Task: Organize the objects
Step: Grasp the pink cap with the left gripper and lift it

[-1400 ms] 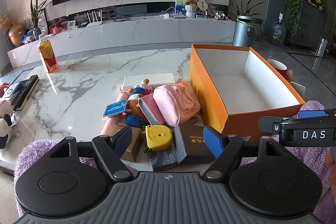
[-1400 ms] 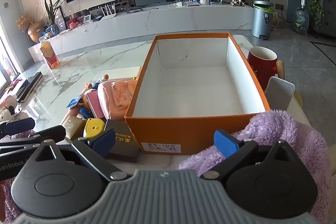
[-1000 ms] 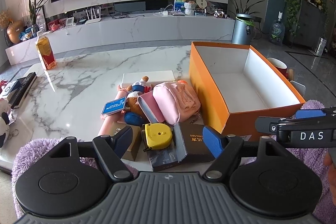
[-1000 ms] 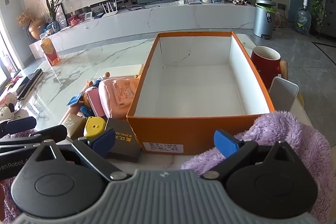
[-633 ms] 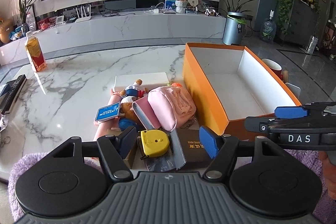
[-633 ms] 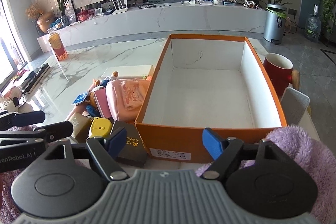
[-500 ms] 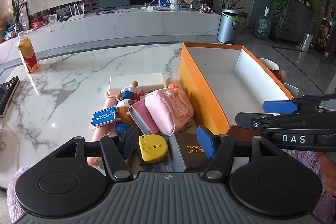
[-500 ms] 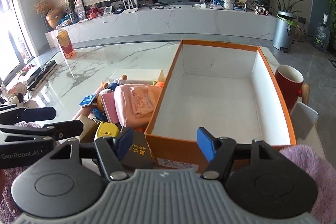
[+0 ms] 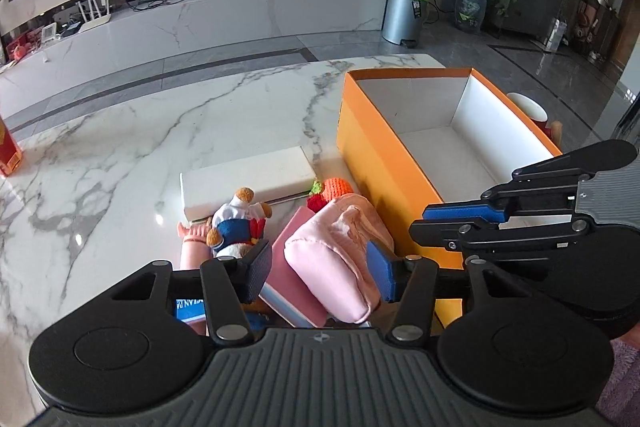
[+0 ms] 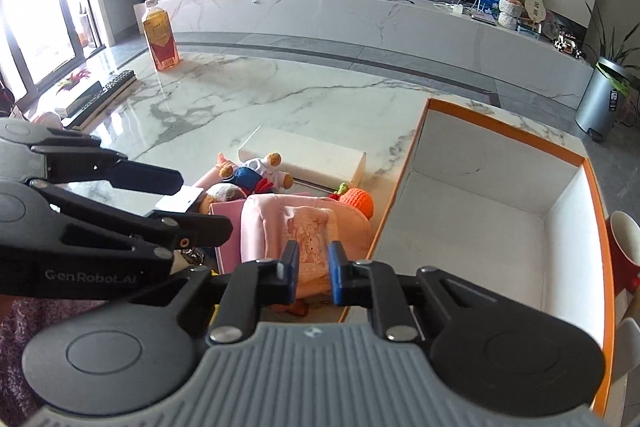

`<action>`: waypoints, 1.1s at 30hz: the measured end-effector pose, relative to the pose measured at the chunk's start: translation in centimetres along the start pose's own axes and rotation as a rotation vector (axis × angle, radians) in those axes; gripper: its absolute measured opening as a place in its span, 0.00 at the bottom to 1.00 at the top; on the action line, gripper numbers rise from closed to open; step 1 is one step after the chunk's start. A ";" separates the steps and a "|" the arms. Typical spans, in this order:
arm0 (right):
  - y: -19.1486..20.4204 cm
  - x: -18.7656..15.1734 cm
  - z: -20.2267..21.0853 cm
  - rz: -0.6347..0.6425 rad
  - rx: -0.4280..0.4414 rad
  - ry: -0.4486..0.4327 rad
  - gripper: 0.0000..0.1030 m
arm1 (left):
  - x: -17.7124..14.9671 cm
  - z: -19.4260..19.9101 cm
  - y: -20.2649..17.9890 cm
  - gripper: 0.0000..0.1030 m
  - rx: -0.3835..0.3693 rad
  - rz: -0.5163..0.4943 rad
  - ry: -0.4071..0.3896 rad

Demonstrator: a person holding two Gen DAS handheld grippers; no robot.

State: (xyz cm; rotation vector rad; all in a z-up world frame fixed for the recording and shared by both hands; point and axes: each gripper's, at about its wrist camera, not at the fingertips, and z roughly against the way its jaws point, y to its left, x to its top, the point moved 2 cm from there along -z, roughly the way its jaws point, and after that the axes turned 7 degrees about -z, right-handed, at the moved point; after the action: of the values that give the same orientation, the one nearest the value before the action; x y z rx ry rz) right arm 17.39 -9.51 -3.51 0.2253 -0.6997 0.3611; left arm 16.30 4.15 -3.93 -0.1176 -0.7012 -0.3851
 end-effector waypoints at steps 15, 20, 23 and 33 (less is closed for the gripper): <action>-1.6 1.5 -3.1 0.053 -0.066 -0.009 0.07 | 4.3 -7.3 1.4 0.59 -0.239 -0.137 0.238; -2.2 1.6 -2.8 0.039 -0.045 -0.020 0.07 | 4.1 -8.9 0.3 0.58 -0.228 -0.173 0.305; -2.2 1.5 -2.9 0.044 -0.038 -0.022 0.07 | 3.9 -9.8 0.0 0.48 -0.216 -0.189 0.340; -2.3 1.4 -3.2 0.033 -0.021 -0.017 0.07 | 3.5 -9.1 -0.6 0.25 -0.142 -0.194 0.319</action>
State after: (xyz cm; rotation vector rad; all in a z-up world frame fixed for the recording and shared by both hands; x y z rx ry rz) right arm 21.19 -10.22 -5.15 0.1973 -0.7242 0.3841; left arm 24.04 0.38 -8.56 -0.1199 -0.3702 -0.6248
